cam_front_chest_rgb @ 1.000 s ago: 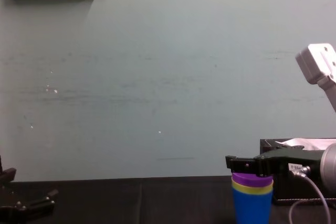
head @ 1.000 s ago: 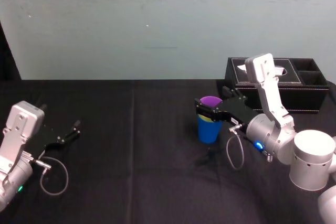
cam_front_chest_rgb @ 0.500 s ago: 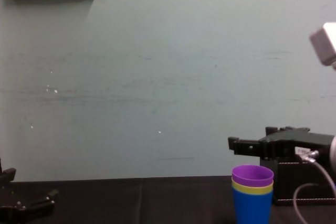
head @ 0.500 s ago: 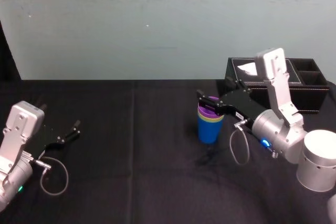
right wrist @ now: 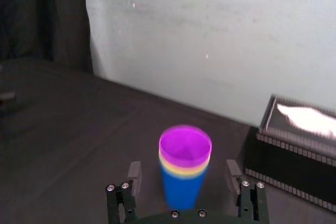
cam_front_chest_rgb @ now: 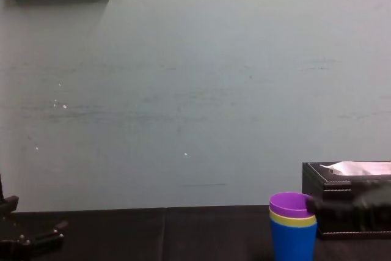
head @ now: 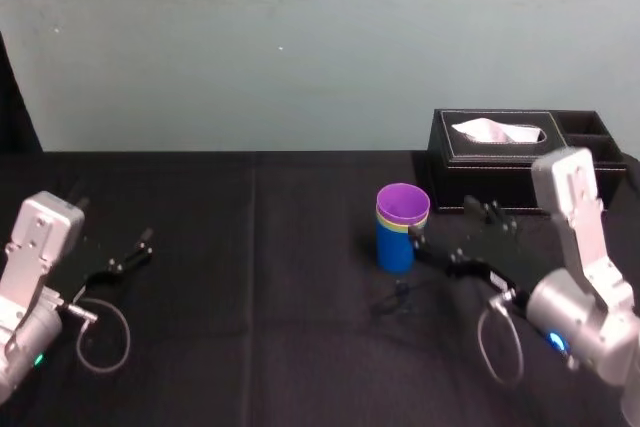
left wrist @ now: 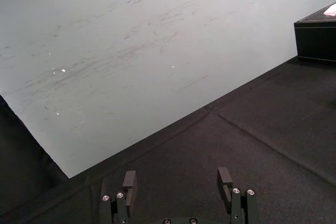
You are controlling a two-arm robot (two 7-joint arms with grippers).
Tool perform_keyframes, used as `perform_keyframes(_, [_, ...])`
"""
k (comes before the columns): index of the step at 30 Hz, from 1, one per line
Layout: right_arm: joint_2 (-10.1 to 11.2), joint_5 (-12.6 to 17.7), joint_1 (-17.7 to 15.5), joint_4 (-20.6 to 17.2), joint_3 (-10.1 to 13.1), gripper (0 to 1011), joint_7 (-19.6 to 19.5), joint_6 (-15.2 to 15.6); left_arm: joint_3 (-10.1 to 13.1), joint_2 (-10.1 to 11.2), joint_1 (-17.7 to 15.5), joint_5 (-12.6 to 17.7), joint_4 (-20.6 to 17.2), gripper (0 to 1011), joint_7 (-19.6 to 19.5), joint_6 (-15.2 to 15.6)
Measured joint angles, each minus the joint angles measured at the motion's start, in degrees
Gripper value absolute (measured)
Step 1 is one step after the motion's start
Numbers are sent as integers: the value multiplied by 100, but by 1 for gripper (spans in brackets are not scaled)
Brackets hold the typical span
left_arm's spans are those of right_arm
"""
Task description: Stack the three plastic cups sequentially using one hand.
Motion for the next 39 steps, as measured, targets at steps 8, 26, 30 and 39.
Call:
perform_keyframes(8, [117, 13, -650, -181, 118, 1003, -105, -57, 0, 0, 0, 0, 0, 1000, 0, 0])
perform_keyframes(26, [52, -350, -681, 92, -8, 1003, -249, 103, 0, 0, 0, 0, 0, 1000, 0, 0])
perform_keyframes(30, [53, -349, -686, 82, -4, 1003, -249, 100, 0, 0, 0, 0, 0, 1000, 0, 0])
perform_keyframes(39, [56, -347, -695, 65, 1, 1003, -256, 95, 0, 0, 0, 0, 0, 1000, 0, 0])
